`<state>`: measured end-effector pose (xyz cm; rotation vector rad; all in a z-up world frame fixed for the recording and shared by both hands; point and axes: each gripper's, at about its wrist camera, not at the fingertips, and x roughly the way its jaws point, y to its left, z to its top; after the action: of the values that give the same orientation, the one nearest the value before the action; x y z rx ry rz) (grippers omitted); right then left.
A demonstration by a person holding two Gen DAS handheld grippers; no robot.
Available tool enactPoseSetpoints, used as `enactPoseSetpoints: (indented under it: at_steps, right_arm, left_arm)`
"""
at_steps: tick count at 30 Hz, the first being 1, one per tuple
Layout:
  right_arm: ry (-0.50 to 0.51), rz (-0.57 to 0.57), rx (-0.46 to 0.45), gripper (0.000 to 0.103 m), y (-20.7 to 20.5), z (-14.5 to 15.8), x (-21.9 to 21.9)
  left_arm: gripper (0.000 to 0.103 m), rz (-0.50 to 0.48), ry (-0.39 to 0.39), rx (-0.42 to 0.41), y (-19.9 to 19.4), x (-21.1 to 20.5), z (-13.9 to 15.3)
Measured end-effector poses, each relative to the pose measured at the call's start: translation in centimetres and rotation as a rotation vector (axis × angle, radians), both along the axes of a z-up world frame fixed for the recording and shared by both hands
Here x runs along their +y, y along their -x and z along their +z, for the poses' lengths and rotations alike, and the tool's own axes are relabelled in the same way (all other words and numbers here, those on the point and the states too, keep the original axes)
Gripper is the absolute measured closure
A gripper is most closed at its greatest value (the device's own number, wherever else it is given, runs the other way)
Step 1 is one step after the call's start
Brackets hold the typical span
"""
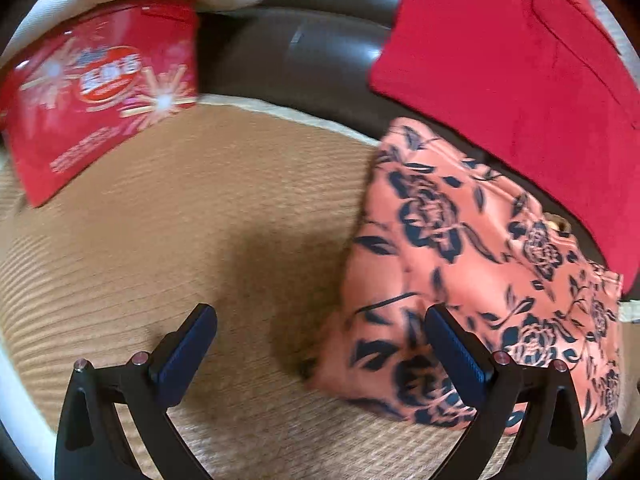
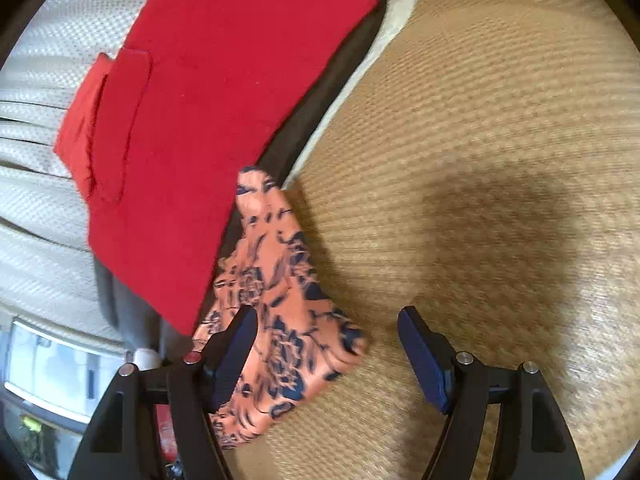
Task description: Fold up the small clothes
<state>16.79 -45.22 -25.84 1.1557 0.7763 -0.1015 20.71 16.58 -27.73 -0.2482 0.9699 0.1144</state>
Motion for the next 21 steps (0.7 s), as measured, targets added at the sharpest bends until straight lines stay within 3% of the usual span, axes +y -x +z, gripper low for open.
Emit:
enactPoseSetpoints:
  at_steps: [2, 4, 6, 7, 10, 12, 13, 14, 15, 17, 19, 20, 21]
  right_arm:
    - [-0.026, 0.04, -0.013, 0.027, -1.4, -0.4, 0.8]
    - [0.006, 0.075, 0.008, 0.027, -3.0, -0.7, 2.4]
    - [0.066, 0.092, 0.016, 0.027, -4.1, -0.7, 3.3]
    - [0.081, 0.101, 0.006, 0.027, -4.4, -0.5, 3.6]
    - [0.108, 0.158, 0.001, 0.029, -5.3, -0.4, 5.0]
    - [0.193, 0.207, 0.016, 0.034, -6.1, 0.0, 6.3]
    - [0.251, 0.241, 0.03, 0.039, -6.5, 0.1, 7.3]
    - [0.302, 0.253, 0.041, 0.043, -6.8, 0.2, 7.9]
    - [0.364, 0.269, 0.057, 0.056, -7.0, 0.4, 8.6]
    - [0.435, 0.287, 0.078, 0.064, -7.1, 0.7, 9.7]
    - [0.495, 0.297, 0.089, 0.07, -7.4, 0.9, 10.5]
    - [0.513, 0.299, 0.094, 0.07, -7.6, 0.5, 10.7]
    - [0.538, 0.297, 0.098, 0.071, -7.7, 0.6, 11.1]
  left_arm:
    - [0.0, -0.023, 0.016, -0.019, 0.1, -0.9, 0.0]
    - [0.01, -0.034, 0.038, -0.037, 0.1, -1.2, 0.0]
    - [0.055, -0.058, 0.071, -0.026, 0.0, -1.5, -0.4]
    - [0.06, -0.082, 0.121, -0.02, -0.1, -1.4, -0.7]
    - [0.063, -0.071, 0.147, -0.029, -0.1, -1.4, -0.9]
    - [0.062, -0.065, 0.138, -0.028, -0.1, -1.8, -0.8]
    - [0.059, -0.055, 0.142, -0.029, -0.2, -1.8, -0.8]
    - [0.046, -0.049, 0.151, -0.027, -0.3, -1.8, -0.9]
    - [0.036, -0.052, 0.174, -0.025, -0.8, -1.9, -1.2]
    - [0.034, -0.065, 0.177, -0.04, -1.0, -2.4, -1.2]
    - [0.041, -0.098, 0.116, -0.034, -1.2, -3.5, -1.3]
    - [0.061, -0.112, 0.048, -0.021, -1.3, -4.4, -1.4]
    - [0.065, -0.123, 0.017, -0.019, -1.5, -5.0, -1.5]
